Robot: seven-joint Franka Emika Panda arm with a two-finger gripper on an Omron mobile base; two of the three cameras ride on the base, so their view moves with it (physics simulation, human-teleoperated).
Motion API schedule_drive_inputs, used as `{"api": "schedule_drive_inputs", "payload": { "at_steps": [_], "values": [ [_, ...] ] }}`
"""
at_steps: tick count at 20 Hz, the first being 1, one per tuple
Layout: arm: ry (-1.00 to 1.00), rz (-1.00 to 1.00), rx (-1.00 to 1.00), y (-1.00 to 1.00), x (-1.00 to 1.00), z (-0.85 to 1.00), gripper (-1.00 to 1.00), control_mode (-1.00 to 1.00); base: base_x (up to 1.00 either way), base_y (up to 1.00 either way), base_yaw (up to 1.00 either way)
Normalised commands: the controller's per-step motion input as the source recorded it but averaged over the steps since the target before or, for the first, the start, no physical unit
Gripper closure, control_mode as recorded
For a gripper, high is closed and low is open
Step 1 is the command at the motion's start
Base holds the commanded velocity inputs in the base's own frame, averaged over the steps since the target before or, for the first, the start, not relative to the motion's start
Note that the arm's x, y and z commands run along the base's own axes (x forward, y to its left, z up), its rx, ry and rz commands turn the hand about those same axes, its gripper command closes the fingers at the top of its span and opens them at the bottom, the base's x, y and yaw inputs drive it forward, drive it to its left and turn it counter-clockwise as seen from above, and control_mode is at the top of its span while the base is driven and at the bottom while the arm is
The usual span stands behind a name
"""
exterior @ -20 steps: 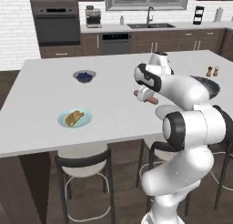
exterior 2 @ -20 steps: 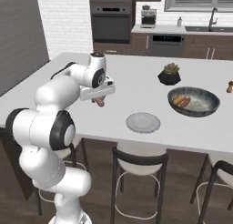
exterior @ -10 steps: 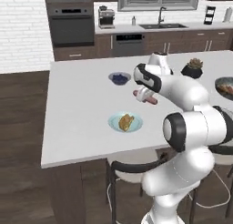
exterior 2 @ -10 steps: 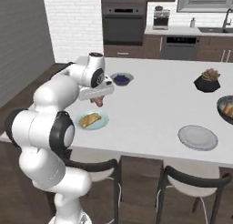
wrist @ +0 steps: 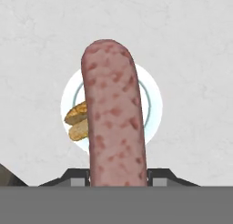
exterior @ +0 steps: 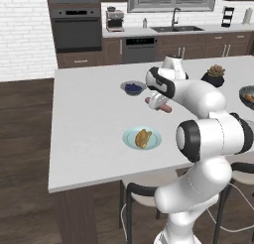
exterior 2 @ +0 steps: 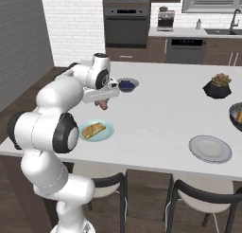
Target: Place one bun and one sausage from the bowl on each plate.
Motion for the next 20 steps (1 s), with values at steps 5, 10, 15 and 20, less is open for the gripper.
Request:
{"api": "schedule_drive_inputs", "payload": {
  "at_steps": [5,10,15,20],
  "values": [
    [-0.02,-0.23,0.14,0.12,0.21,-0.59,1.0,-1.0,0.0,0.0,0.0],
    [0.0,-0.68,0.14,0.33,0.0,-0.63,1.0,-1.0,0.0,0.0,0.0],
    [0.0,-0.68,0.04,0.19,-0.03,-0.61,1.0,-1.0,0.0,0.0,0.0],
    [0.0,-0.65,0.0,-0.19,-0.19,-0.5,1.0,-1.0,0.0,0.0,0.0]
  ]
}}
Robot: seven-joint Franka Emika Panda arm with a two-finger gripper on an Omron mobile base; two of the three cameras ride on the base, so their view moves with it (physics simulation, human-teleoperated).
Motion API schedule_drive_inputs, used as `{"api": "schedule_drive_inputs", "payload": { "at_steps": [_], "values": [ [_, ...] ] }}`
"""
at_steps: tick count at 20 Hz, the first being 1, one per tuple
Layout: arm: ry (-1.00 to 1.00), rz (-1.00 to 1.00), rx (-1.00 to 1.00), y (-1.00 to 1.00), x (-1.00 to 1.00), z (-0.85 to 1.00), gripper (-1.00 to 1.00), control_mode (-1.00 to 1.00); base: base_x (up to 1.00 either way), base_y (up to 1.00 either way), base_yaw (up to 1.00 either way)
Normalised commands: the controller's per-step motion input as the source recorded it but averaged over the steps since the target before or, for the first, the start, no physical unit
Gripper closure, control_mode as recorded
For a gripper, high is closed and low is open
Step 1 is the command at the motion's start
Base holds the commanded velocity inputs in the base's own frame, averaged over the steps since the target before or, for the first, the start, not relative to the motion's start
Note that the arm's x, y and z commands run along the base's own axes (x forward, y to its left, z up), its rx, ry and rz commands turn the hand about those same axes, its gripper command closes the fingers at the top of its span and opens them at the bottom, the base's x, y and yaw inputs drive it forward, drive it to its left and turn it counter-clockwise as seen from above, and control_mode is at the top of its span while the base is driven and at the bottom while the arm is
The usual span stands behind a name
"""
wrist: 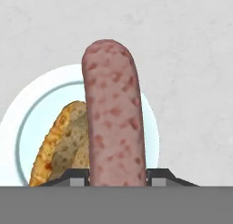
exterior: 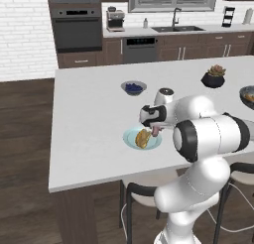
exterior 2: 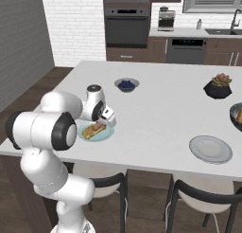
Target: Place one bun and one sausage from the bowl on each plate.
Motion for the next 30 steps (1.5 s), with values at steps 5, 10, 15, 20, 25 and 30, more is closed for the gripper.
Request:
{"api": "schedule_drive_inputs", "payload": {
  "at_steps": [5,10,15,20,25,30],
  "values": [
    [0.01,-0.4,0.11,-0.12,-0.06,-0.31,1.0,-1.0,0.0,0.0,0.0],
    [0.0,-0.06,0.22,0.0,0.05,-0.13,1.0,-1.0,0.0,0.0,0.0],
    [-0.01,-0.07,0.08,-0.01,0.1,-0.13,1.0,-1.0,0.0,0.0,0.0],
    [0.0,-0.11,0.0,0.01,0.11,-0.06,1.0,-1.0,0.0,0.0,0.0],
    [0.0,-0.11,0.0,0.02,0.16,-0.01,1.0,-1.0,0.0,0.0,0.0],
    [0.0,-0.04,0.01,0.04,0.01,-0.09,-1.0,-1.0,0.0,0.0,0.0]
  ]
}}
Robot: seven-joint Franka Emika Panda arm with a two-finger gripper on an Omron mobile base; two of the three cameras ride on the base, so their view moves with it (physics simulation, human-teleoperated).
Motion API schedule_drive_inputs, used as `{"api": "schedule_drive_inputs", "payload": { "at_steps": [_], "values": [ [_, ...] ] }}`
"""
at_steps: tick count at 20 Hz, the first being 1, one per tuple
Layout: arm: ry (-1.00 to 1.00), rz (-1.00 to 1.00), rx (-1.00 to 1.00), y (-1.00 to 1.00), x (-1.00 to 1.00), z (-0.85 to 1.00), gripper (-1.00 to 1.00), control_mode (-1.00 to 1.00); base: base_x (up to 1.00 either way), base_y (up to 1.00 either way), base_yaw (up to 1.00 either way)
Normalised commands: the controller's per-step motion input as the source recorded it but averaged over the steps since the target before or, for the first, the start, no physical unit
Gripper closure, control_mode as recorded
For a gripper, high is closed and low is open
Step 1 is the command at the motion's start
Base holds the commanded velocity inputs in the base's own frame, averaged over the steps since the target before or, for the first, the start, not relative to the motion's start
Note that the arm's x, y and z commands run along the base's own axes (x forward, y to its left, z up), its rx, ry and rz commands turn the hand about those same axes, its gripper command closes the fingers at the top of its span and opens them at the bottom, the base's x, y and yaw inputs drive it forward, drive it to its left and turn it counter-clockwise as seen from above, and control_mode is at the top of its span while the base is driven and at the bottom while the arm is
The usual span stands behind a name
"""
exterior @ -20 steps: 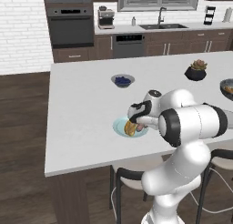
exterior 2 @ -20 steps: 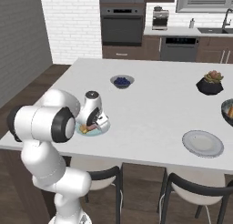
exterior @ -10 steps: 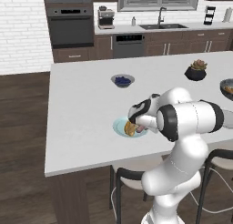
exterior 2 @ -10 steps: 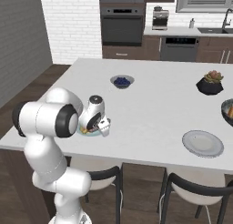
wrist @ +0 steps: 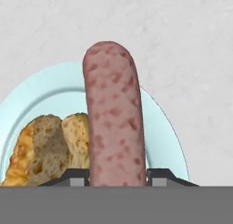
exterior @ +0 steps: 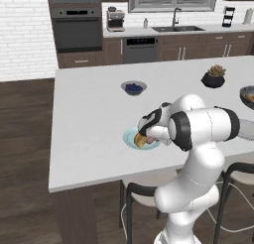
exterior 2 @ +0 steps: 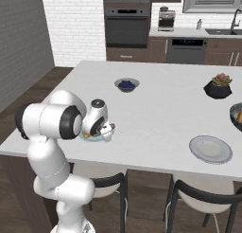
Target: Place one bun and one sausage from the bowl on each plate.
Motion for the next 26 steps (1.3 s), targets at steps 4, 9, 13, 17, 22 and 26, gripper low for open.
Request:
{"api": "schedule_drive_inputs", "payload": {
  "at_steps": [4,9,13,17,22,26],
  "values": [
    [0.0,-0.02,0.05,0.02,0.0,-0.06,-1.0,-1.0,0.0,0.0,0.0],
    [-0.01,0.0,0.02,0.01,-0.17,0.01,-1.0,-1.0,0.0,0.0,0.0],
    [-0.01,-0.06,0.03,-0.08,-0.55,0.46,-1.0,-1.0,0.0,0.0,0.0],
    [0.0,-0.06,0.0,-0.18,-0.69,0.85,-1.0,-1.0,0.0,0.0,0.0],
    [0.0,-0.01,0.0,-0.15,-0.75,0.98,-1.0,-1.0,0.0,0.0,0.0],
    [0.04,-0.01,0.0,-0.08,-0.89,0.75,-1.0,-1.0,0.0,0.0,0.0]
  ]
}}
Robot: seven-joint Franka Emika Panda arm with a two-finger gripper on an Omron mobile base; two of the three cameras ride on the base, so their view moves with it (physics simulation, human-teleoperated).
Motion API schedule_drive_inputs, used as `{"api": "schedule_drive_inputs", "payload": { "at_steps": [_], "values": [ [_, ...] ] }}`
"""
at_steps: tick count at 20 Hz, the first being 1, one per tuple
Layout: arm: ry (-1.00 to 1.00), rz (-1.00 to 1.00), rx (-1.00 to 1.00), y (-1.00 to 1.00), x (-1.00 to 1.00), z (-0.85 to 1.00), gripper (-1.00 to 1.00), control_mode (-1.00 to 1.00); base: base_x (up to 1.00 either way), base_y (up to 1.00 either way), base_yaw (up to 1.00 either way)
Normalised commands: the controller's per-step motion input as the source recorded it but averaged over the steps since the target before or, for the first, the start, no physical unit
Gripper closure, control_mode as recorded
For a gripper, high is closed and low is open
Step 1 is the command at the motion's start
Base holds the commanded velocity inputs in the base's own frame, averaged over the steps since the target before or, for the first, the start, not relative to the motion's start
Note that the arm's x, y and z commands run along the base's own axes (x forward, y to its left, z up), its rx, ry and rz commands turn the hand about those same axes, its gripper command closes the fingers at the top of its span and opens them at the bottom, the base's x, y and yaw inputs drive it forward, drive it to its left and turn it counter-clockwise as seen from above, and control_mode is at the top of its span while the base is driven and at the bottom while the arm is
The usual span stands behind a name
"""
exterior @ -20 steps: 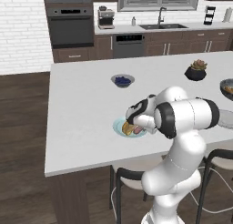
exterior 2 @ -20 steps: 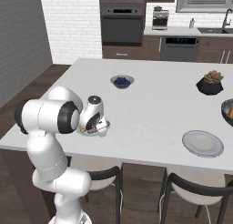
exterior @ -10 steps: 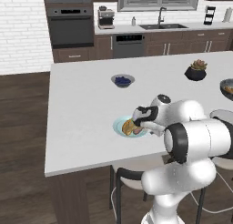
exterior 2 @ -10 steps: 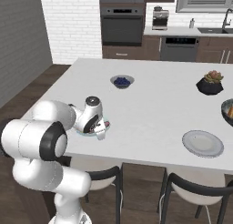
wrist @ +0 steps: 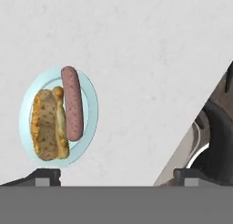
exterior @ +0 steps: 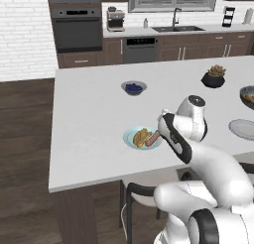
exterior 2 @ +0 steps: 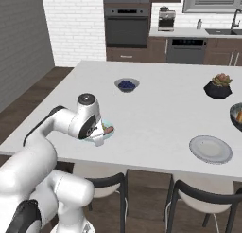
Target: Place one bun and one sausage from the bowl on each plate.
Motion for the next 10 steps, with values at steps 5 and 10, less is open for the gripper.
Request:
{"api": "schedule_drive_inputs", "payload": {
  "at_steps": [5,10],
  "values": [
    [0.07,0.0,-0.03,-0.05,-0.92,0.45,-1.0,-1.0,0.0,0.0,0.0],
    [0.01,0.04,-0.04,0.01,-0.4,0.2,-1.0,-1.0,0.0,0.0,0.0]
  ]
}}
